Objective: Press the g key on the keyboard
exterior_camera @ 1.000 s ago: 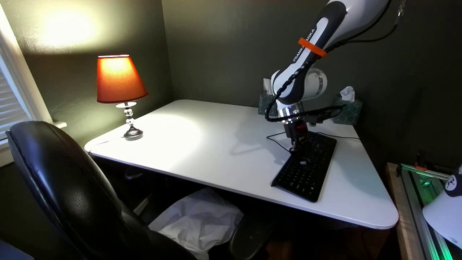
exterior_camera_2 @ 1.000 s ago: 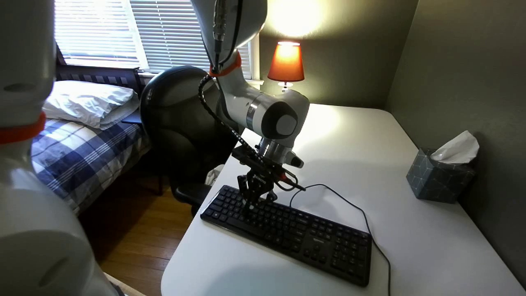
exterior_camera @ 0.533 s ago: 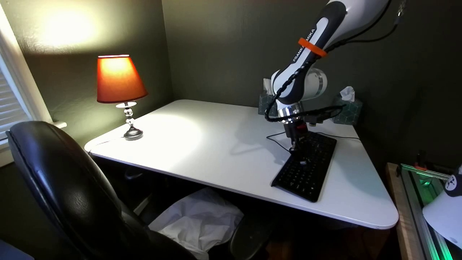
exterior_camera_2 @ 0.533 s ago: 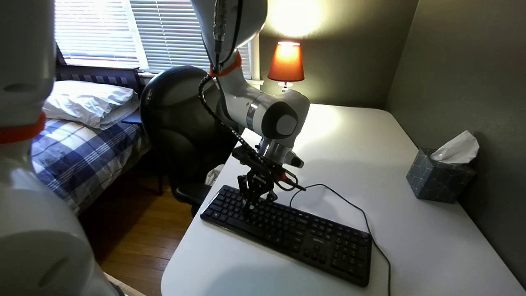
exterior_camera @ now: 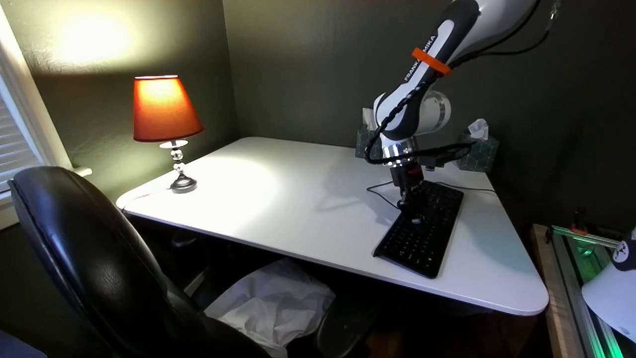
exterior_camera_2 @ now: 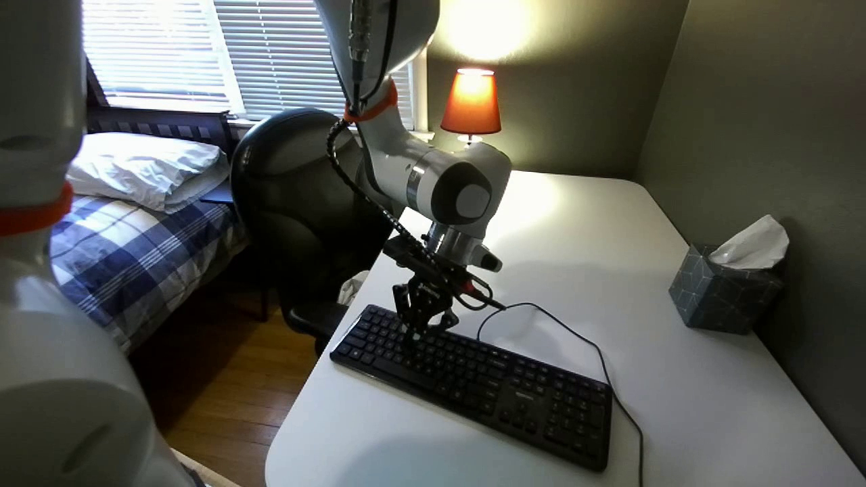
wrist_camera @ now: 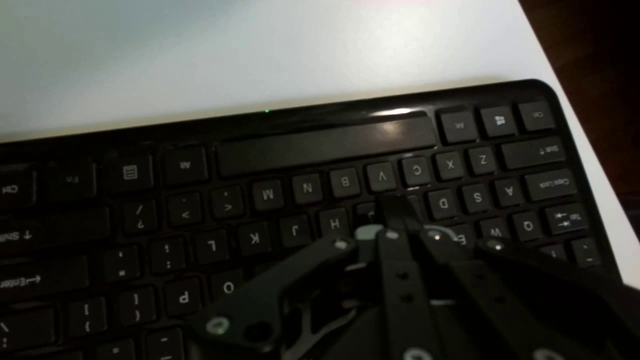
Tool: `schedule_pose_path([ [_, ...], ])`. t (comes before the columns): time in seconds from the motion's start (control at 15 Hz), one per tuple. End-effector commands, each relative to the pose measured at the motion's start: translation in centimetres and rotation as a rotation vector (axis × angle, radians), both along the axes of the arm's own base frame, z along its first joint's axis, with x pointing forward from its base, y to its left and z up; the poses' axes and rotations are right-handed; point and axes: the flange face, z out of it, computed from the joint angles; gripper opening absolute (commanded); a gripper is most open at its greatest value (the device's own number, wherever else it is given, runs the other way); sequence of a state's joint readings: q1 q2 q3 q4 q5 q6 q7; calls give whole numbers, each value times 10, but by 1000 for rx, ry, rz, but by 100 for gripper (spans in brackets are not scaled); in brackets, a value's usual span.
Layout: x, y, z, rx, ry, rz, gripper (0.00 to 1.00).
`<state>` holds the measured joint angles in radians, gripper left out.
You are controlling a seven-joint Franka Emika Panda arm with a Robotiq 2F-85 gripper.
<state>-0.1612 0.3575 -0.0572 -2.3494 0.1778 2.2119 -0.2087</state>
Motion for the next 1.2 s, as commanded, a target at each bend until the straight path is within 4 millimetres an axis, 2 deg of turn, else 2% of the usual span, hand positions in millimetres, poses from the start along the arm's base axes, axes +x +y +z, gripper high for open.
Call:
schedule_pose_path([
  [0.0, -8, 0, 16, 5, -39, -3, 0],
  [0.27, -9, 1, 28, -5, -62, -5, 0],
  [0.33, -10, 1, 32, -7, -69, -9, 26],
  [0.47, -11, 0, 39, -15, -82, -10, 32],
  [1.0, -22, -1, 68, -43, -147, -19, 93],
  [1.13, -27, -1, 76, -57, -174, -24, 100],
])
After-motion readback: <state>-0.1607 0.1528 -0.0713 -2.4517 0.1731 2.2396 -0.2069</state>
